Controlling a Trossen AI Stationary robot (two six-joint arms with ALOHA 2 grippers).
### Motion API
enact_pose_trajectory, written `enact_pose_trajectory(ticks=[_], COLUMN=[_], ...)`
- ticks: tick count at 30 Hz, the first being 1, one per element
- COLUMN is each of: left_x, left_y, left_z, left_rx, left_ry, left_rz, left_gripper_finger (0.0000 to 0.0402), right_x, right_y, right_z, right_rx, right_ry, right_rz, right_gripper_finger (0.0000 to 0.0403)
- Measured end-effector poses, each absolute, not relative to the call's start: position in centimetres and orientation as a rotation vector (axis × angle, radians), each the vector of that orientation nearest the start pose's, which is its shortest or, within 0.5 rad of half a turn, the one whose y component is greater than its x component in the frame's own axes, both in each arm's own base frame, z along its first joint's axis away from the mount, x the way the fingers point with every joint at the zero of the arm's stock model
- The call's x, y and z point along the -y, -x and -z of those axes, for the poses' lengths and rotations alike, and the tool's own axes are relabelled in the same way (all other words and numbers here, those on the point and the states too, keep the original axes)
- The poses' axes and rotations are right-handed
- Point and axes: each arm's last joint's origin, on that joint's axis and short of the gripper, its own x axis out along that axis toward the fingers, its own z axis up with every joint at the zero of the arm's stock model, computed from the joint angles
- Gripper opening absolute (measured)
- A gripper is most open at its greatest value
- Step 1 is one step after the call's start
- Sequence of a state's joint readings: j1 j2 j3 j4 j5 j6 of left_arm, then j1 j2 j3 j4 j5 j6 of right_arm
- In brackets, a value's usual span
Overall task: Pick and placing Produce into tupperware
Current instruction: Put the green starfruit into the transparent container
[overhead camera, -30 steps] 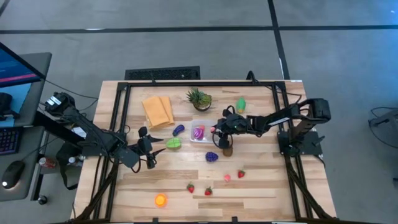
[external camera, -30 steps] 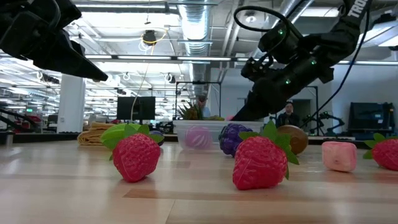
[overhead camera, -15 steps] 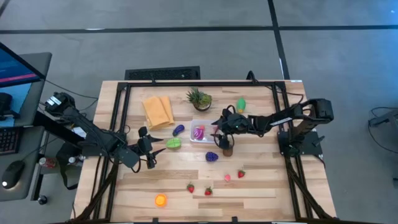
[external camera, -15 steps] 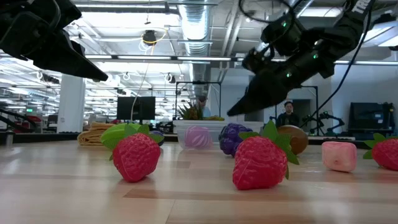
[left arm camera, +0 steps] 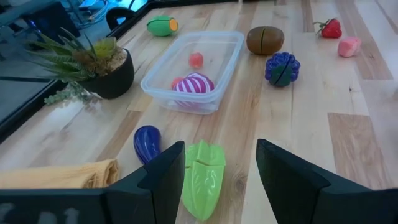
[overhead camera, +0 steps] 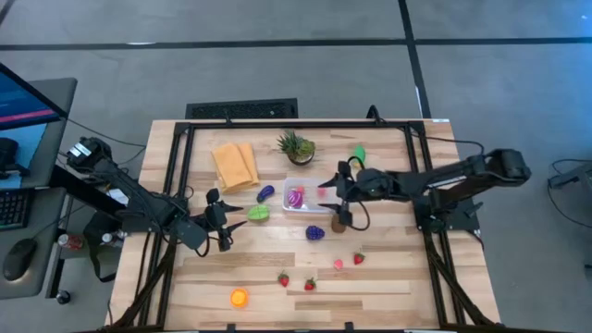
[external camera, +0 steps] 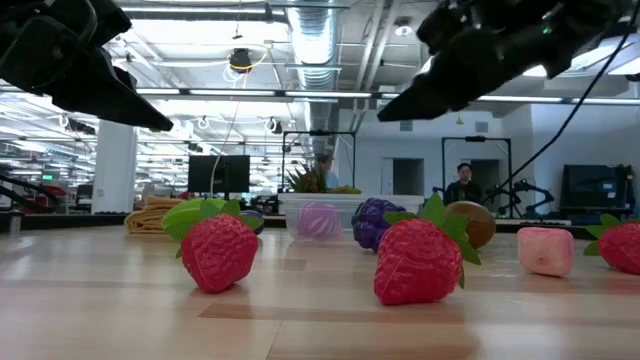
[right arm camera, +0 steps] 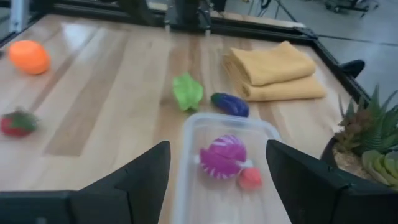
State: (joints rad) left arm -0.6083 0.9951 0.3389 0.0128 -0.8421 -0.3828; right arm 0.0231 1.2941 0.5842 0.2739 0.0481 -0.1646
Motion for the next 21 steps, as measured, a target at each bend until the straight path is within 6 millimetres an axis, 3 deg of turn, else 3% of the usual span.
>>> enact_pose_trajectory(ticks=[13,21], left_x=[8.5,8.5], left_y=[-15.8,-15.8], left_z=[-16.9,-16.9], left_rx=[-0.461,-0.461], left_ry=[-0.016,-0.016], left_rz=[-0.248,-0.248], left_gripper_finger=[0.019,0.019], right_x=[-3.7,-4.1], right_y=[-24.4,-23.9], right_z=[-21.2,-20.6], right_rx=[-0.46,-0.533], right_ry=[0.161,0.181], right_rz=[-0.094,-0.052], right_gripper_finger=[0.026,0.026])
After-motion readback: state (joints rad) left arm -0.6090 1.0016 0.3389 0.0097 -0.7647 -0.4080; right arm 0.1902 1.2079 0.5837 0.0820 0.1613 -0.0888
